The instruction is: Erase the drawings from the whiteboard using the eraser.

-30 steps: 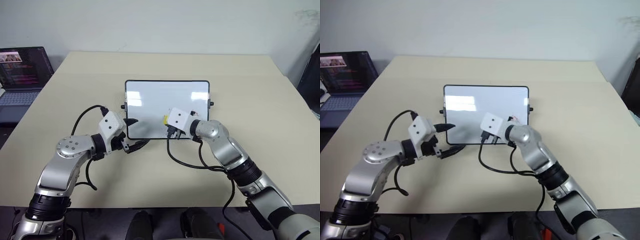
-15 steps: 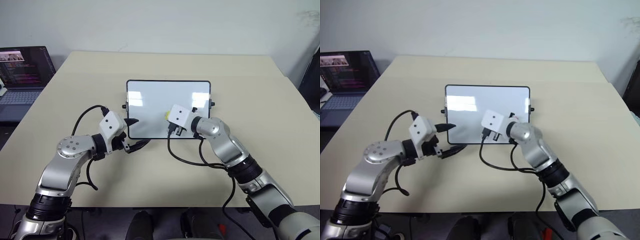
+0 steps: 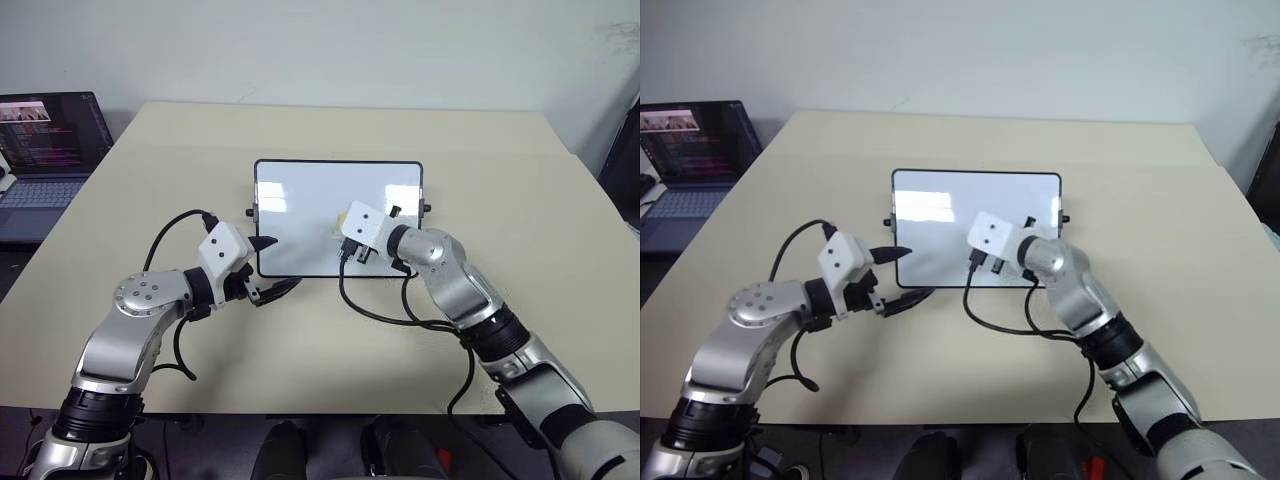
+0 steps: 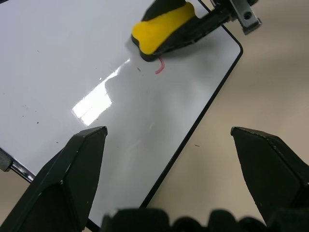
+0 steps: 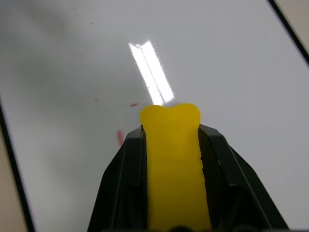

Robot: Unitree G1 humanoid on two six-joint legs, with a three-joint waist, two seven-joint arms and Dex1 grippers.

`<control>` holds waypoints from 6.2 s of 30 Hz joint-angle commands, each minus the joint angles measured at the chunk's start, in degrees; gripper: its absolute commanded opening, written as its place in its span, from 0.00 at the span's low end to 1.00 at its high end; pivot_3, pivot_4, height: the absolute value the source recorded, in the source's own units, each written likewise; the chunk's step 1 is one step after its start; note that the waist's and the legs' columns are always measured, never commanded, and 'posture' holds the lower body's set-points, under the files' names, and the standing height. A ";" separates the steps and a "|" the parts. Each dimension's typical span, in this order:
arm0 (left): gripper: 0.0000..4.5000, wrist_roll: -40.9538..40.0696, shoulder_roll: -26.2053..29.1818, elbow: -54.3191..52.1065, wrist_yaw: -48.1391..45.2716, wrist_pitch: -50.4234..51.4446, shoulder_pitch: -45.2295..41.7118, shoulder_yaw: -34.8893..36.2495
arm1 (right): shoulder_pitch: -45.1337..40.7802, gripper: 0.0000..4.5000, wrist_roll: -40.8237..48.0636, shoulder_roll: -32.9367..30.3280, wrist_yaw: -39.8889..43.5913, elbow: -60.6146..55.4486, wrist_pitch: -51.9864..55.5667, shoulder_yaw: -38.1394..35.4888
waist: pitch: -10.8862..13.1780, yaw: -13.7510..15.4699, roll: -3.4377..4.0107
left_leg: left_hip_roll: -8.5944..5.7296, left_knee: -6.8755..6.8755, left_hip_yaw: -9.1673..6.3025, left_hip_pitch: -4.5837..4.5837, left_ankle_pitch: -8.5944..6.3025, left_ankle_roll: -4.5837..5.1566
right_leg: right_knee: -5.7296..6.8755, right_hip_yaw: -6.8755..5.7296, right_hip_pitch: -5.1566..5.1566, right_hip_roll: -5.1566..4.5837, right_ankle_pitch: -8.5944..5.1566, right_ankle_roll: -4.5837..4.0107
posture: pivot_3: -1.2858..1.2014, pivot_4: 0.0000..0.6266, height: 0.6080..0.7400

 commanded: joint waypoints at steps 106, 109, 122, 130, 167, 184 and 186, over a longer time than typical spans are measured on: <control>1.00 -0.64 -4.13 0.47 -3.86 -2.27 -6.91 -5.22 | 16.15 0.24 8.02 0.49 -13.34 -14.73 4.93 -12.93 | 0.12 -0.37 0.08 | -0.03 -0.10 0.05 -0.21 -0.02 0.00 | -0.25 0.06 -0.09 0.06 -0.05 0.10 | 0.52 0.24 1.00; 1.00 -1.10 -4.43 0.49 -3.45 -1.90 -6.96 -5.03 | 17.34 0.24 8.18 -1.15 -10.32 -16.24 6.85 -10.91 | 0.12 -0.36 0.08 | -0.03 -0.06 0.04 -0.20 -0.01 0.00 | -0.20 0.04 -0.08 0.06 -0.05 0.10 | 0.52 0.24 1.00; 1.00 -0.93 -4.75 0.72 -3.43 -1.87 -7.36 -5.30 | 13.76 0.24 4.08 -1.26 -16.43 -12.33 1.80 -12.30 | 0.12 -0.38 0.07 | -0.04 -0.05 0.07 -0.20 -0.01 0.00 | -0.19 0.04 -0.08 0.06 -0.04 0.10 | 0.52 0.24 1.00; 1.00 -0.77 -4.76 0.45 -3.10 -1.92 -7.07 -5.05 | 14.76 0.24 4.19 -2.69 -9.84 -14.95 5.26 -8.56 | 0.11 -0.49 0.06 | -0.05 -0.03 0.04 -0.12 -0.01 0.00 | -0.13 0.05 -0.06 0.07 -0.05 0.12 | 0.52 0.24 1.00; 1.00 -0.65 -5.50 0.66 -3.16 -2.06 -6.94 -5.57 | 9.04 0.24 -2.76 -3.78 -14.76 -8.48 -2.62 -8.57 | 0.11 -0.20 0.06 | -0.07 0.00 0.07 -0.09 0.00 0.00 | -0.06 0.06 -0.05 0.05 -0.04 0.12 | 0.52 0.24 1.00; 1.00 -0.74 -5.76 0.82 -3.30 -1.97 -7.16 -5.70 | 13.90 0.24 -1.66 -8.52 -6.08 -10.91 3.80 -9.12 | 0.09 -0.01 0.04 | -0.06 0.01 0.07 -0.10 0.00 0.00 | -0.08 0.06 -0.02 0.03 -0.03 0.14 | 0.52 0.24 1.00; 1.00 -0.69 -5.69 1.00 -3.50 -2.09 -7.25 -5.67 | 15.70 0.24 -1.31 -9.81 -2.99 -12.89 5.58 -7.94 | 0.06 0.03 -0.01 | -0.06 0.01 0.06 -0.11 0.00 0.00 | -0.10 0.05 -0.02 0.03 -0.02 0.12 | 0.52 0.24 1.00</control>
